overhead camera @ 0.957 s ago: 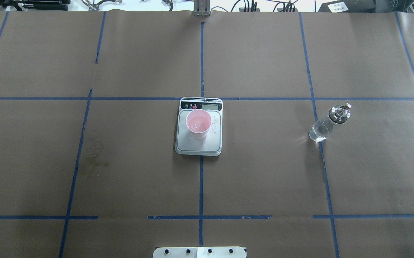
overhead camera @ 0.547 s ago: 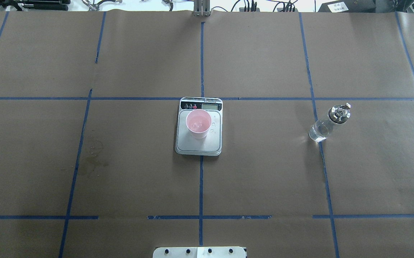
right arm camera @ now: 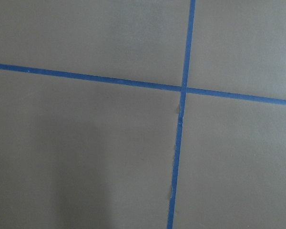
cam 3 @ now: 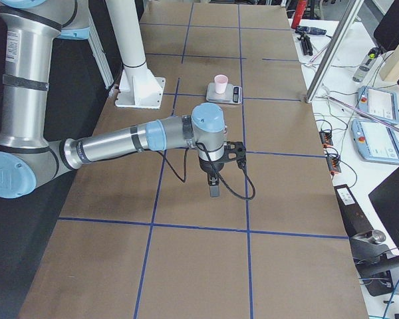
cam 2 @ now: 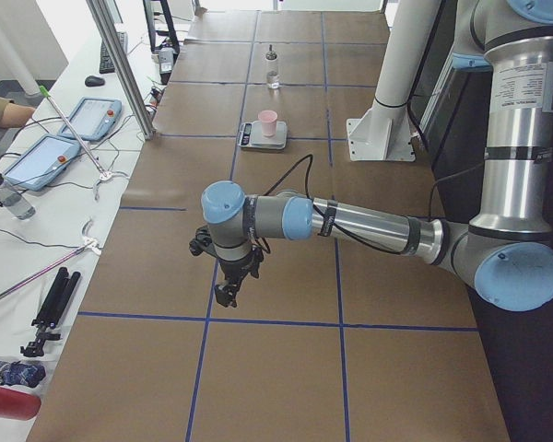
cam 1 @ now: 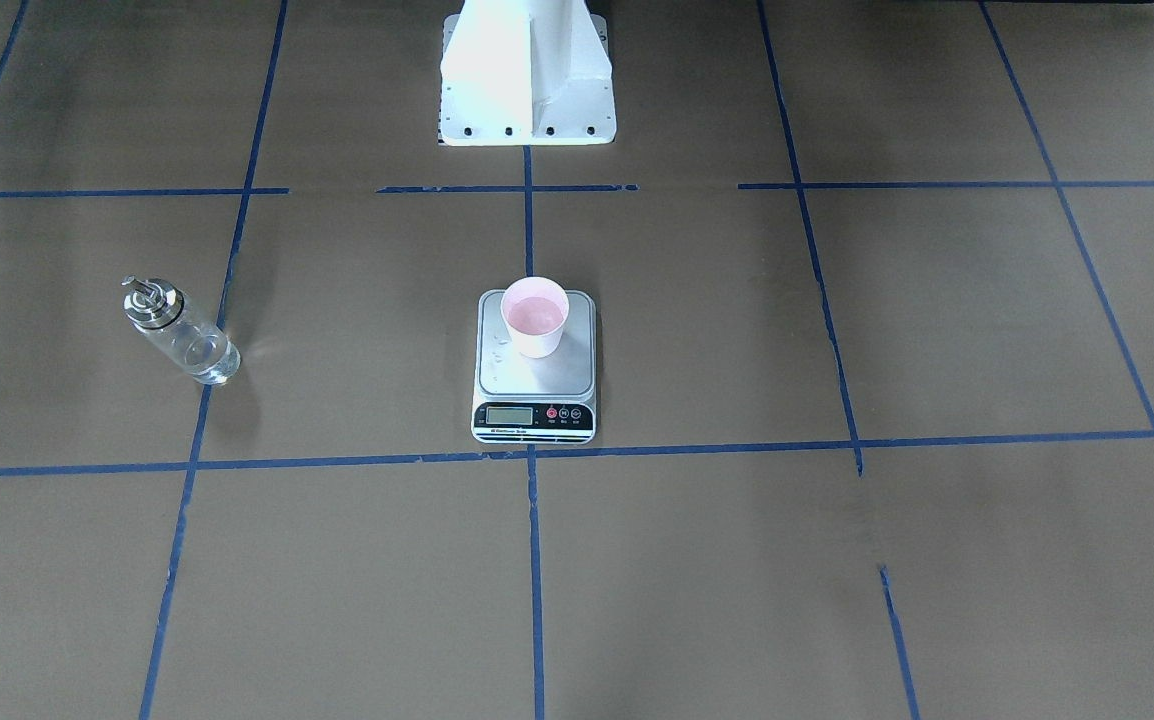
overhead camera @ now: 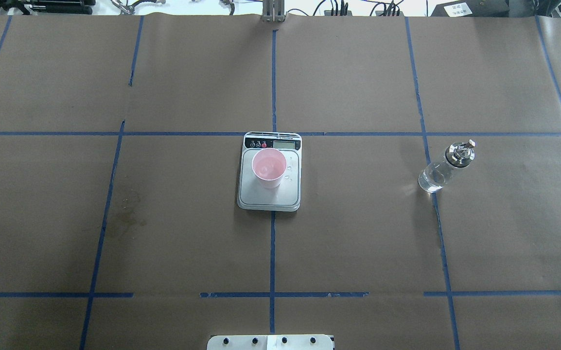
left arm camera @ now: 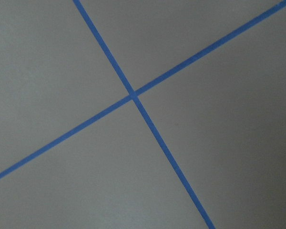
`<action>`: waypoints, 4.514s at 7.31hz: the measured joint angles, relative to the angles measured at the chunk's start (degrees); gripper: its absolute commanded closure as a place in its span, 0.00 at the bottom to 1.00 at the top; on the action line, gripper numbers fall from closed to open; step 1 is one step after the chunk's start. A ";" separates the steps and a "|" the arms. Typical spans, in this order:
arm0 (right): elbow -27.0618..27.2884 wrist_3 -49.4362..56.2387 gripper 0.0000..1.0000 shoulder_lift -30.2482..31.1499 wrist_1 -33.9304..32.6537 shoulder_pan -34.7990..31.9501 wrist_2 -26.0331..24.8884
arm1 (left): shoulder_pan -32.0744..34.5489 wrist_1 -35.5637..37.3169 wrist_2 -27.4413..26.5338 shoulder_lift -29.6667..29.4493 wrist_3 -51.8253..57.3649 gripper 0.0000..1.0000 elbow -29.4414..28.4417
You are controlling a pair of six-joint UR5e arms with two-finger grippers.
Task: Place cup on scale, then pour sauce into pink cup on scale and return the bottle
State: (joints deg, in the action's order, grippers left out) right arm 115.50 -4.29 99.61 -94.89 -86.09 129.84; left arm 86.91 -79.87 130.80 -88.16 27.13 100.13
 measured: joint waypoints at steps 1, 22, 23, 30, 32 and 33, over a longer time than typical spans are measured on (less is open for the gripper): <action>-0.41 -0.06 0.00 0.00 0.05 0.01 0.53 | 1.11 -0.12 2.22 0.45 1.63 0.00 -2.83; -13.62 1.17 0.00 -3.37 0.37 -2.12 5.83 | 7.89 -7.67 3.67 -3.53 -6.45 0.00 -9.33; -13.55 1.14 0.00 -3.37 0.37 -2.24 5.85 | 7.90 -10.91 3.66 -2.83 -9.39 0.00 -9.66; -13.37 1.04 0.00 -3.28 0.32 -2.42 6.20 | 6.35 -14.57 3.48 -3.48 -17.76 0.00 -9.16; -13.23 1.04 0.00 -3.30 0.32 -2.42 6.14 | 5.97 -14.67 3.66 -2.64 -17.99 0.00 -9.06; -13.16 1.04 0.00 -3.30 0.32 -2.42 6.13 | 5.97 -14.74 3.67 -2.46 -18.46 0.00 -8.97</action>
State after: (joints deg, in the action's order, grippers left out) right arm 102.34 -3.25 96.32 -94.57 -88.50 135.97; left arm 92.88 -94.61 134.47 -90.62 8.67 91.16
